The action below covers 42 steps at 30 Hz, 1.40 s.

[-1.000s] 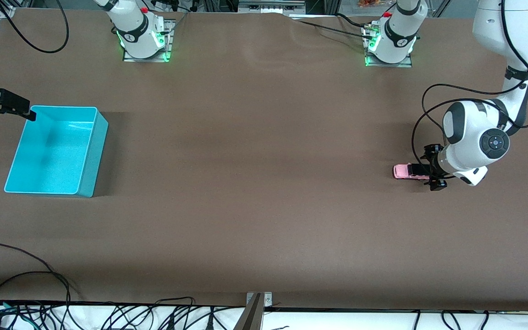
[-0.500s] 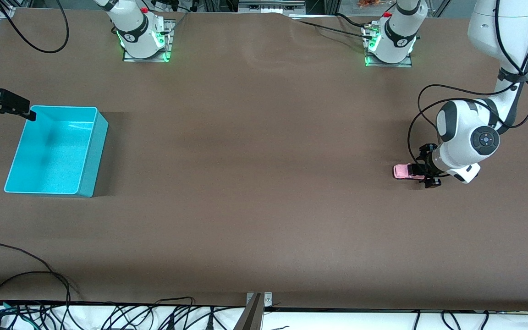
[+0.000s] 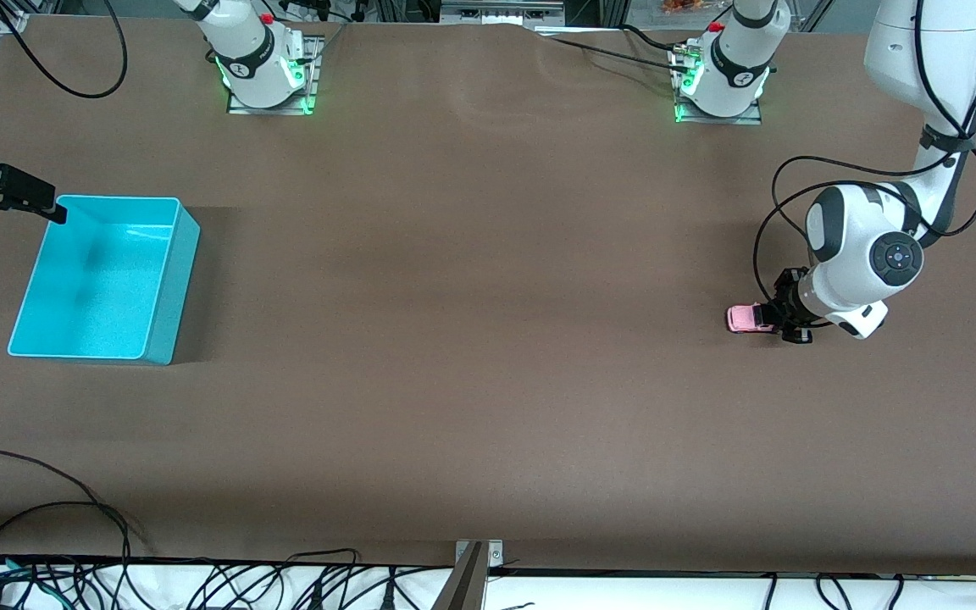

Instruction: Wind and store pink jeep toy

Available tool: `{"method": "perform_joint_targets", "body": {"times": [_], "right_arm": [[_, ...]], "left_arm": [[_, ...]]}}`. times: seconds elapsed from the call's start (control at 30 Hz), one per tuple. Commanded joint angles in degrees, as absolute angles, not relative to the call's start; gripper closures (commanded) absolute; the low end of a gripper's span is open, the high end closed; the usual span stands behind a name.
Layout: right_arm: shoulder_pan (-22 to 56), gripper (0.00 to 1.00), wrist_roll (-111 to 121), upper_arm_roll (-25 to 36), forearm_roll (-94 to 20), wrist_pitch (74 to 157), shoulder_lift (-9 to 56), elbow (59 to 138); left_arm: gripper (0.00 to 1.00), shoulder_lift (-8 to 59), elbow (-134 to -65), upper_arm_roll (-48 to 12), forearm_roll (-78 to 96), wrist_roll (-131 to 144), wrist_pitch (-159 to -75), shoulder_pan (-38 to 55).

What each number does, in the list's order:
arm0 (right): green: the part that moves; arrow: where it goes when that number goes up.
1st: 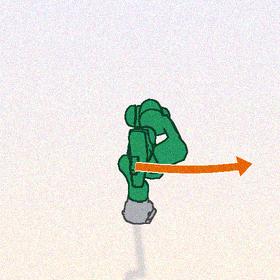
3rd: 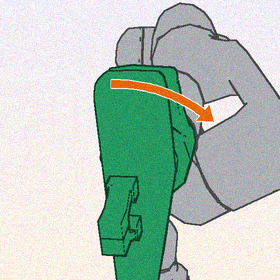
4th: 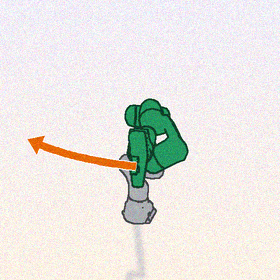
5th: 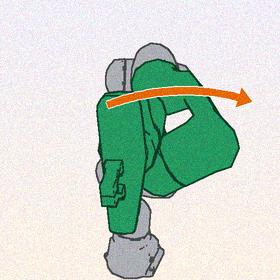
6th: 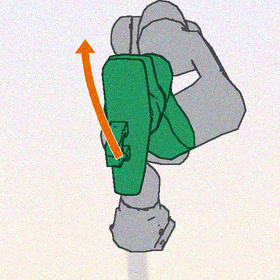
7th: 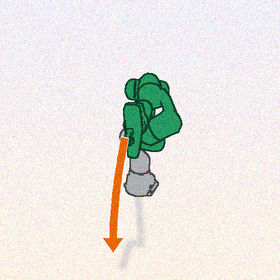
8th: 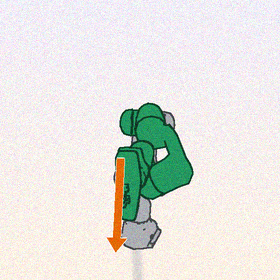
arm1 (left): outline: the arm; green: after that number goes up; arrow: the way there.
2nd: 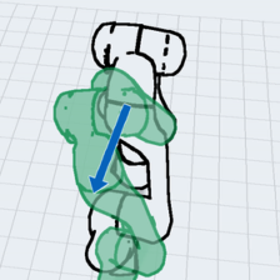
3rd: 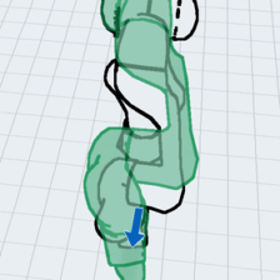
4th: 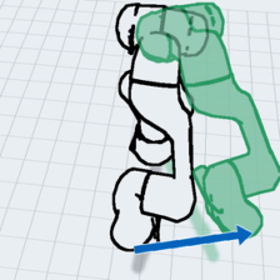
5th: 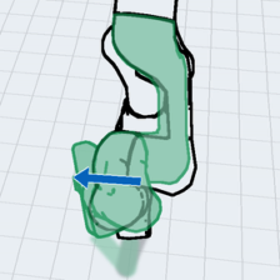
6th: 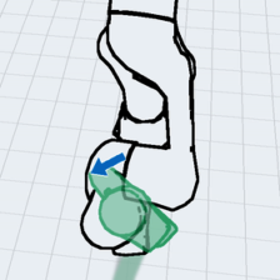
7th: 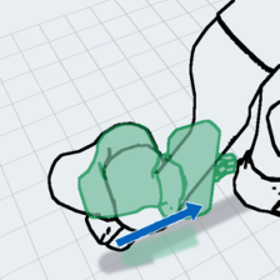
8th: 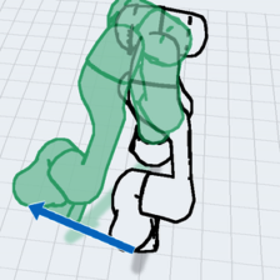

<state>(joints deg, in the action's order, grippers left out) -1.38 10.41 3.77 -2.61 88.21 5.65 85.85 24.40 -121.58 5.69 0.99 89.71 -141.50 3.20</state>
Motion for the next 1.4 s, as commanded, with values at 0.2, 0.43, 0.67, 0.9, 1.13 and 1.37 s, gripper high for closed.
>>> {"method": "perform_joint_targets", "body": {"times": [0.2,0.43,0.67,0.9,1.13,1.37], "right_arm": [[-1.4,0.0,9.9,3.5,-2.4,87.7,5.2,86.0],[-1.3,0.0,9.9,3.5,-2.4,87.7,5.2,86.0],[-1.4,0.0,9.9,3.5,-2.4,87.7,5.2,86.0],[-1.4,0.0,9.9,3.5,-2.3,87.7,5.2,86.0],[-1.3,0.0,9.9,3.5,-2.3,87.6,5.2,86.0],[-1.3,0.0,9.9,3.5,-2.3,87.6,5.2,86.0]], "left_arm": [[0.82,21.6,-121.2,4.2,-0.4,98.3,-141.3,7.5],[0.82,22.8,-120.1,4.2,-0.5,103.8,-141.5,11.7],[0.82,23.9,-120.1,4.2,-0.5,105.6,-142.3,14.6],[0.82,25.5,-120.4,4.1,-0.5,105.6,-144.2,15.3],[0.82,26.5,-120.5,4.1,-0.5,105.4,-145.4,15.2],[0.82,26.7,-120.7,4.3,-4.3,105.0,-145.4,13.8]]}}
